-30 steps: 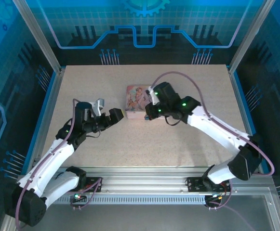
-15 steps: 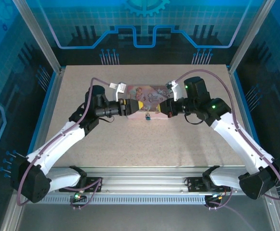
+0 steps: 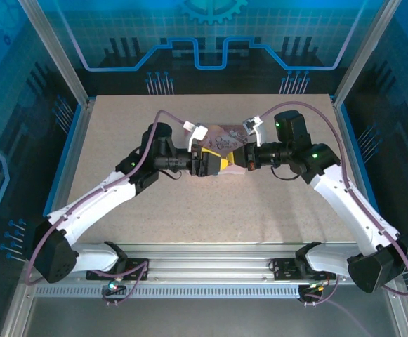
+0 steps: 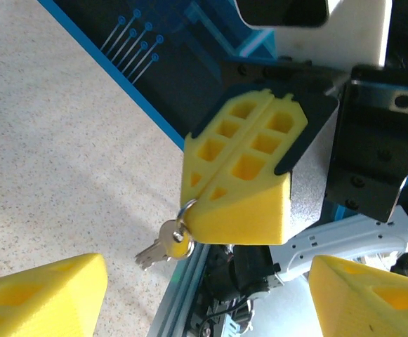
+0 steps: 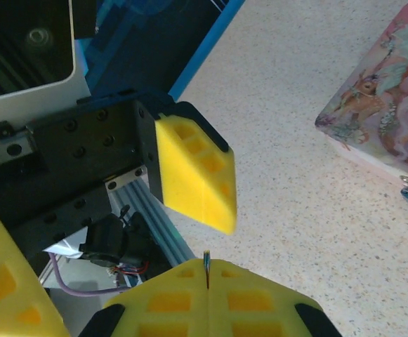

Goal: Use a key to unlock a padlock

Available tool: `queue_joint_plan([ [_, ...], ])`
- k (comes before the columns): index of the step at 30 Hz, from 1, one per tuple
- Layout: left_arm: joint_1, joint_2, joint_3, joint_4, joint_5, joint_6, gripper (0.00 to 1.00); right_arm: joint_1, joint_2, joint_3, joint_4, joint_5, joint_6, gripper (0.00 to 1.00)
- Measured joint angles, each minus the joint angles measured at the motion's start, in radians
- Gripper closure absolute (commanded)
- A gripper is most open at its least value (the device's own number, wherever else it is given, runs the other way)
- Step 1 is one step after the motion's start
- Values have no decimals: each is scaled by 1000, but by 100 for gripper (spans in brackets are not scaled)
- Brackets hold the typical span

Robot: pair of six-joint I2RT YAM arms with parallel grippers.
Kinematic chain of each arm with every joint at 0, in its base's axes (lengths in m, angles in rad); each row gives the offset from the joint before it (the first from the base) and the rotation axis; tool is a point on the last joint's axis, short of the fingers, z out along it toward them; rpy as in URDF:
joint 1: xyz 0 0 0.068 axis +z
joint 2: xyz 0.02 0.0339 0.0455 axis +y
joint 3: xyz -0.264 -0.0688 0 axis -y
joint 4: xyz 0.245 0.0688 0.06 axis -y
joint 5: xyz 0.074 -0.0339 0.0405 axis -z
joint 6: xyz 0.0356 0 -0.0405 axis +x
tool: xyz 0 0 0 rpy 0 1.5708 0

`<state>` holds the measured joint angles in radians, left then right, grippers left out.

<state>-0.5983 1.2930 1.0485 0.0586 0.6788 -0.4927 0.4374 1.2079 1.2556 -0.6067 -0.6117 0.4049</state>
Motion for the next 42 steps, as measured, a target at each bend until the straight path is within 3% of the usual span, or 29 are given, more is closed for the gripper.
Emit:
queue_joint_plan([
  [7,-7,0,0,1,0,5,27,0,0,-24,33,-43,32,100],
  [15,-27,18,0,25,0,5,41,0,0,-33,59,-65,55,100],
  [26,-30,19,0,25,18,3,73,-9,-17,-44,71,-70,61,100],
  [32,-31,19,-2,17,14,3,82,-15,-28,-51,80,-72,66,100],
  [40,-31,-3,-3,-12,-10,34,80,-20,-32,-66,84,-74,66,100],
  [42,-31,-15,-3,-20,-16,48,86,-20,-32,-69,84,-77,66,100],
])
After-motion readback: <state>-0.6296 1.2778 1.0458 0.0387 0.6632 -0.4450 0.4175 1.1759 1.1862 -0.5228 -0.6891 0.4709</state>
